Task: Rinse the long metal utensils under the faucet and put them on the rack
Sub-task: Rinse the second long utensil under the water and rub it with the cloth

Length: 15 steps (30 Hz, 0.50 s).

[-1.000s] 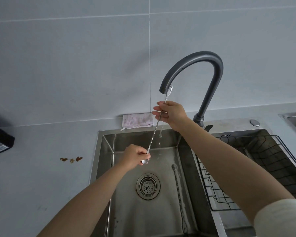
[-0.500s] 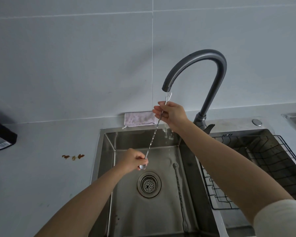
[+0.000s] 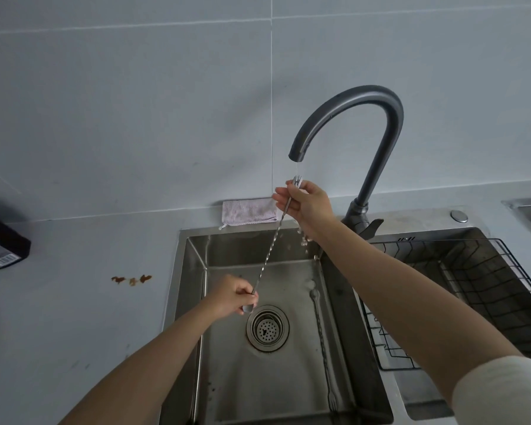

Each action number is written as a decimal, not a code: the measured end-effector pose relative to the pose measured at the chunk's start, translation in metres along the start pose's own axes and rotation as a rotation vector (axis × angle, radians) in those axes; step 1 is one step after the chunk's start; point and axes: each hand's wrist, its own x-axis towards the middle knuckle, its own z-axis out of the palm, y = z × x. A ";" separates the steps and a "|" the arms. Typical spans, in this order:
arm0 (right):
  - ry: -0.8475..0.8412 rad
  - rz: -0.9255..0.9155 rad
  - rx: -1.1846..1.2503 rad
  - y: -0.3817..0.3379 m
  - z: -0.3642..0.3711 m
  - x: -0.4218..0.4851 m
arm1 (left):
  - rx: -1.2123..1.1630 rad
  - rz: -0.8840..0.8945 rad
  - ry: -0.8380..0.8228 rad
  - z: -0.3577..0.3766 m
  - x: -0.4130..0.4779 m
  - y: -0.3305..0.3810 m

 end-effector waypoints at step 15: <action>0.062 -0.063 -0.086 -0.003 0.004 0.002 | 0.074 -0.013 0.058 -0.015 -0.004 -0.010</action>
